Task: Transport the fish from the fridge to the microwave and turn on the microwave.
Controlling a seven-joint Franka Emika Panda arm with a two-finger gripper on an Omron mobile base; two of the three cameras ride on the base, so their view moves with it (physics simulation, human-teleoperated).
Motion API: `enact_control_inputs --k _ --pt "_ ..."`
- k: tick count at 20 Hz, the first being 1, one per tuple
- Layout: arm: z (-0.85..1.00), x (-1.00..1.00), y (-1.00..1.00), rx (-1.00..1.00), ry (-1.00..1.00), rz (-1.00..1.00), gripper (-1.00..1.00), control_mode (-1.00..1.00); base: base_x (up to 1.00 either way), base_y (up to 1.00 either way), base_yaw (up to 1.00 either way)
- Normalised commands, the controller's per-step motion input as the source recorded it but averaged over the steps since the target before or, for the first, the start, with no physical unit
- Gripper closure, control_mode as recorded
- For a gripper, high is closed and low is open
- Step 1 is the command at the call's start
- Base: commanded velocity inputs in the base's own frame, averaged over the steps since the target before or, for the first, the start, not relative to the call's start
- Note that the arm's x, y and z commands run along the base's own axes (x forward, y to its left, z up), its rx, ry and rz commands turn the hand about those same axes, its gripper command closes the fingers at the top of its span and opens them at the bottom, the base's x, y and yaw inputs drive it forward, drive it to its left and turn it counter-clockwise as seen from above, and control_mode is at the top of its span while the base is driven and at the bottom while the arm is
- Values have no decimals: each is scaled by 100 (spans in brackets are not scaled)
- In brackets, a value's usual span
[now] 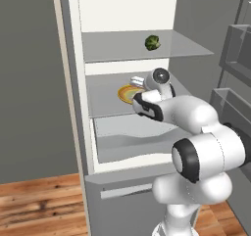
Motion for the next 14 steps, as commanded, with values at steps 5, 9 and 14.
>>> enact_control_inputs --k 5,9,14 --pt "-3 10 0 0 0 0 -100 -100 0 0 0" --pt "0 9 0 0 0 0 -100 -100 0 0 0" --pt "-1 6 0 0 0 0 -100 -100 0 0 0"
